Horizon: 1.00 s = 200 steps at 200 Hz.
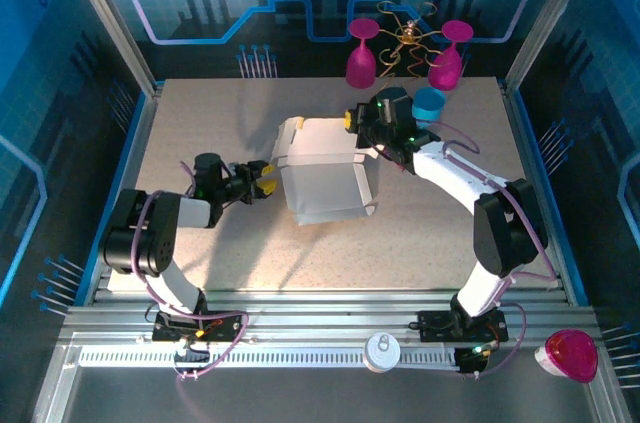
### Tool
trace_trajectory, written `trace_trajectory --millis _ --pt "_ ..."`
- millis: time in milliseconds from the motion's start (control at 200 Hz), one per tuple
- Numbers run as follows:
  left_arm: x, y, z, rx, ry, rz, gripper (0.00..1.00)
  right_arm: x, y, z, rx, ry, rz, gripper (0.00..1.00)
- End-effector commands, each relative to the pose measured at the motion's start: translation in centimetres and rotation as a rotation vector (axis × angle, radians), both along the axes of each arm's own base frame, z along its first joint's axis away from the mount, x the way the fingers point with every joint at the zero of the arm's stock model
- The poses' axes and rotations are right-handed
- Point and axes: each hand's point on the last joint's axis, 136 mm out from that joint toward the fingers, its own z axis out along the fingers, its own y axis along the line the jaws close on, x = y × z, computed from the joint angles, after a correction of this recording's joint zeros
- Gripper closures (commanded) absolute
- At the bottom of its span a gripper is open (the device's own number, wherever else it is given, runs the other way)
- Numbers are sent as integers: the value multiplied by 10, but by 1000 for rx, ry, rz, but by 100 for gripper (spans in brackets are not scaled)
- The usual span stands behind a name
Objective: Fold the paper box
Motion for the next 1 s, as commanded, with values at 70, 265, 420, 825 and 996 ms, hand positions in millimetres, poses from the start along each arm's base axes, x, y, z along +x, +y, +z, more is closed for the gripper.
trace_trajectory --millis 70,265,420,825,996 --pt "4 -14 13 -29 -60 -28 58 6 -5 31 49 -53 -24 100" --pt "4 -18 20 -29 -90 -22 56 7 -5 30 56 -51 -25 100" --pt "3 -23 17 -16 -86 -39 53 9 -3 29 65 -49 -24 100" --pt "2 -30 25 150 -90 -115 41 6 -3 28 74 -45 -21 100" --pt "1 -34 21 197 -69 -150 39 6 -1 29 77 -46 -18 100"
